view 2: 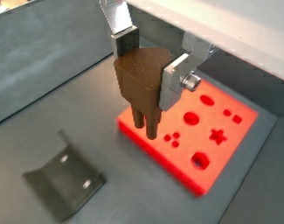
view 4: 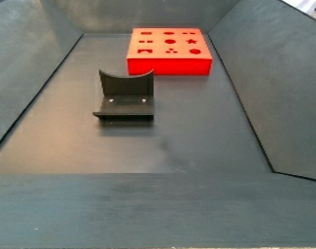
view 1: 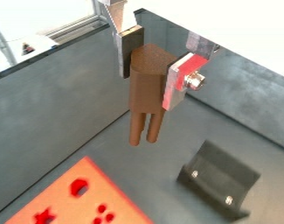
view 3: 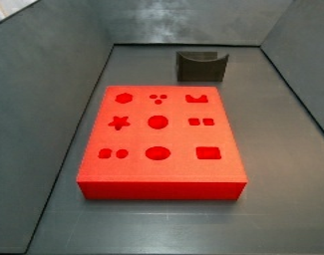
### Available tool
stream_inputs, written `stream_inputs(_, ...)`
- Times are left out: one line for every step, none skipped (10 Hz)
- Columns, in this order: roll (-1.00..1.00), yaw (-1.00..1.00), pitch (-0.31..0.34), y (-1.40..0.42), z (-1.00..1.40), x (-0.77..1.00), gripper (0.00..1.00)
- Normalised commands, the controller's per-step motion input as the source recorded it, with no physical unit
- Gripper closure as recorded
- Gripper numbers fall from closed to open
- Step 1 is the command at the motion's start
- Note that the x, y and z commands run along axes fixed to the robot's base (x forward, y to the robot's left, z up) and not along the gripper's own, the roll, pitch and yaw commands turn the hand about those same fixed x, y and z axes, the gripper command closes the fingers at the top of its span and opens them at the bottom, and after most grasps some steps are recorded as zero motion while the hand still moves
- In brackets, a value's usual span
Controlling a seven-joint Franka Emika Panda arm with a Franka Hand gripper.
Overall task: Pick up the 3 prong object. Move up. Move to above the board. Insert the 3 prong object.
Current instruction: Move to above the board.
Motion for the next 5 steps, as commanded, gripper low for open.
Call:
stream_inputs(0.00, 0.00, 0.033, -1.00, 0.21, -0.04, 1.00)
stream_inputs(-0.01, 0.00, 0.041, -1.00, 0.21, -0.04, 1.00)
stream_inputs(0.00, 0.01, 0.050, -1.00, 0.22, -0.03, 1.00)
stream_inputs(0.01, 0.01, 0.069, -1.00, 0.22, -0.02, 1.00)
stream_inputs(0.01, 0.01, 0.086, -1.00, 0.23, 0.01, 1.00)
